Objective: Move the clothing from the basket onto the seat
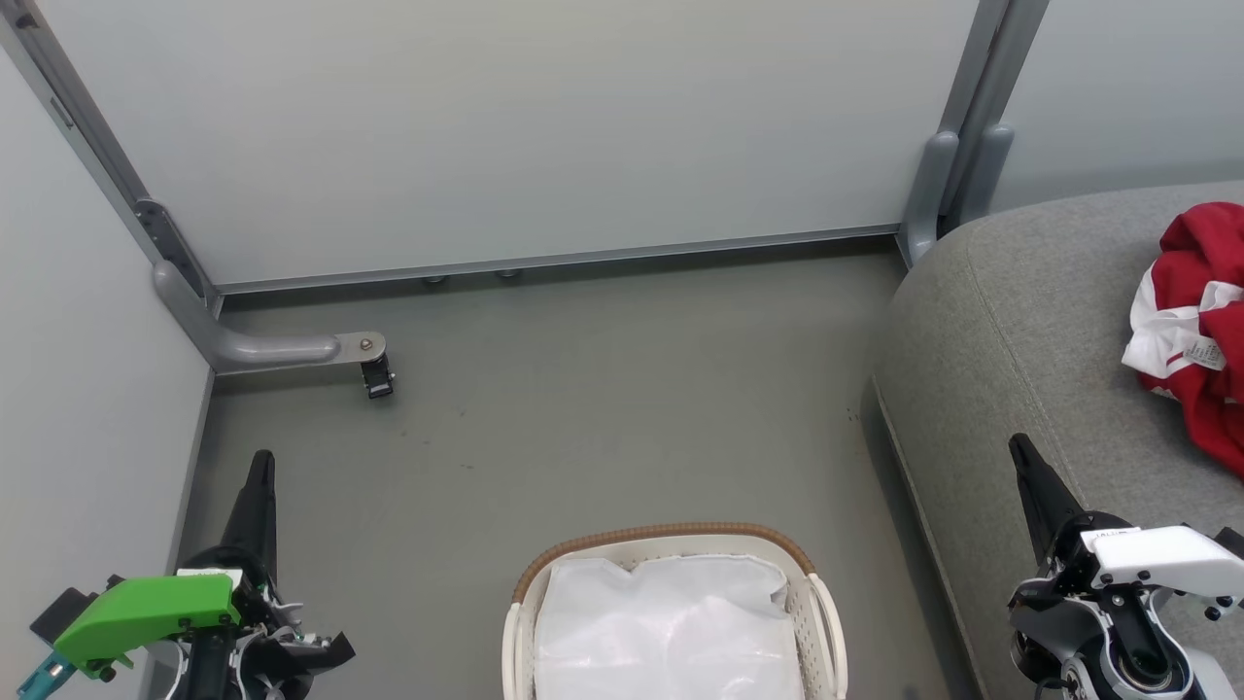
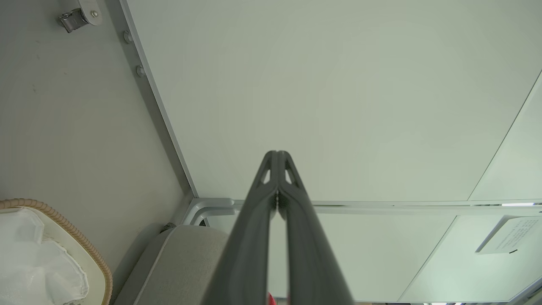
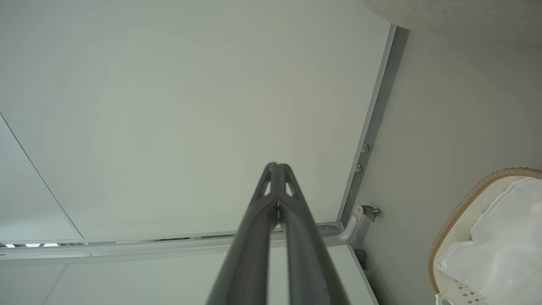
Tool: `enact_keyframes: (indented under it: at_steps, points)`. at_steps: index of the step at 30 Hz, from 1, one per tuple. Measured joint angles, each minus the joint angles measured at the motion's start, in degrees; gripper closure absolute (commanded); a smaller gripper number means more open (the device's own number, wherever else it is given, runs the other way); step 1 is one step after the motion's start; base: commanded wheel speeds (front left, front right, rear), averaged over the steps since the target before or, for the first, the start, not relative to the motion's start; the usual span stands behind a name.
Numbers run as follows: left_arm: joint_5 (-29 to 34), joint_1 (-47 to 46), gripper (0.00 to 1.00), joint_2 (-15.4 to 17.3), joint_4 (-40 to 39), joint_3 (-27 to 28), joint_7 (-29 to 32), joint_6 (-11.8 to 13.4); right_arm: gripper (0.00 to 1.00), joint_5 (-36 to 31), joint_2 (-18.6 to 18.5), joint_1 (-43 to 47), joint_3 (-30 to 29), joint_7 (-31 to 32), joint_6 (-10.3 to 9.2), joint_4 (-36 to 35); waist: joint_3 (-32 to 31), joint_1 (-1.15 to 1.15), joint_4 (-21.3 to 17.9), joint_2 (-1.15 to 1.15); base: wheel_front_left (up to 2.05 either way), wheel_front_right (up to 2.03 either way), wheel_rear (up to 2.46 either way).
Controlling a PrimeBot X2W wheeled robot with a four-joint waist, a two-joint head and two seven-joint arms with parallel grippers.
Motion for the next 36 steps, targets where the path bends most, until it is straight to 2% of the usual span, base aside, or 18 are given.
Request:
enact_keyframes:
  at_steps: [36]
  points:
    - [0.0,0.0,1.0,0.0,0.0,0.0,0.0,0.0,1.0,0.0,0.0,0.0,0.0,0.0,0.0,0.0,0.0,0.0,0.0,0.0,0.0,0.0,0.0]
